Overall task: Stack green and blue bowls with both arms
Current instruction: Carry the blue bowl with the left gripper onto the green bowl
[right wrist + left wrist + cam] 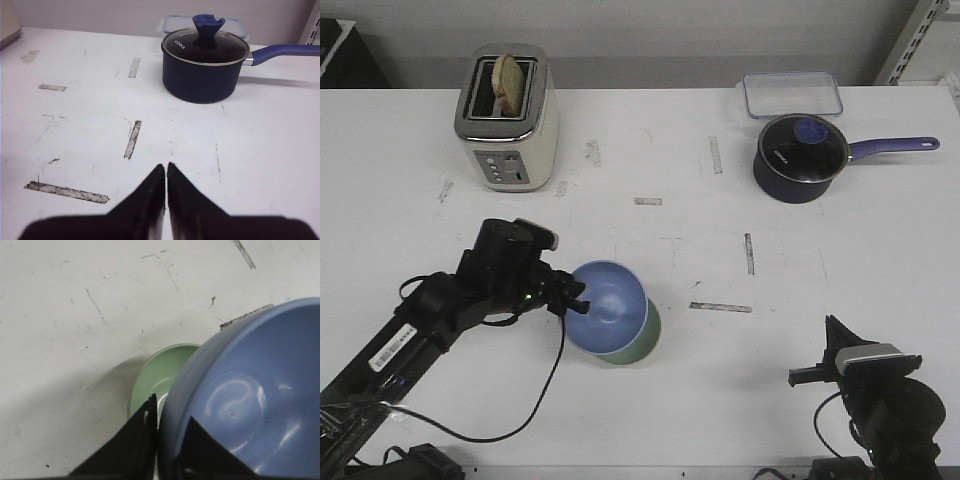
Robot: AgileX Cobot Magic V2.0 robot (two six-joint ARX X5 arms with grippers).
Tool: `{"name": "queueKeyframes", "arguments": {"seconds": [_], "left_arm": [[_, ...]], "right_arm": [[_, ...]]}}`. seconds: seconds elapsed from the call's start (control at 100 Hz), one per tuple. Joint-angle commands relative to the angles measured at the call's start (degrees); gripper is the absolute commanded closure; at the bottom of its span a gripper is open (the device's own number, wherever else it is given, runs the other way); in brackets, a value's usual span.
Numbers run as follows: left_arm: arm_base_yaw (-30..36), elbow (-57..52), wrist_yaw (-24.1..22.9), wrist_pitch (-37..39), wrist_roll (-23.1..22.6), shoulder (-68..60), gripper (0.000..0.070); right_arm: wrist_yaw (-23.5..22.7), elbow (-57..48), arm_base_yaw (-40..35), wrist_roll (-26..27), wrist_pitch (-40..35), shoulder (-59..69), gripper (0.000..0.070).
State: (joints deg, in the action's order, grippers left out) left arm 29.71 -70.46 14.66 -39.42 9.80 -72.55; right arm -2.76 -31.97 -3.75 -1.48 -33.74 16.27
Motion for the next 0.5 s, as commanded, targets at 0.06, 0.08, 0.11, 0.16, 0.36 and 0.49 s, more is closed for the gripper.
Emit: {"name": "queueKeyframes", "arguments": {"seconds": [0.06,0.08,0.11,0.16,0.36,0.49], "left_arm": [[2.36,-1.27,-1.01,0.33,0.31,-4.83,0.0699],[2.64,-1.27,-1.01,0.33,0.24,-5.49,0.0699],[2.99,-1.27,-0.98,0.37,0.11,-6.51,0.0699],[3.48,-1.27,-0.98,0.52,0.13,-8.17,0.0699],[3.80,-1.27,-0.90,0.42,-0.04,-12.94,0.0699],[3.80,-1.27,-0.90,0.44,-0.04,-13.51,0.0699]], "right_arm": [[0.17,0.07,-0.11,0.61,0.74,0.33,0.0700],[0.17,0.07,-0.11,0.61,0.74,0.33,0.0700],[0.17,0.07,-0.11,0.61,0.74,0.33,0.0700],[0.15,0.07,-0.11,0.61,0.74,0.33,0.0700],[0.17,0.07,-0.11,0.61,0.74,0.33,0.0700],[0.13,0.07,-0.11,0.61,0.74,0.33,0.0700]]}}
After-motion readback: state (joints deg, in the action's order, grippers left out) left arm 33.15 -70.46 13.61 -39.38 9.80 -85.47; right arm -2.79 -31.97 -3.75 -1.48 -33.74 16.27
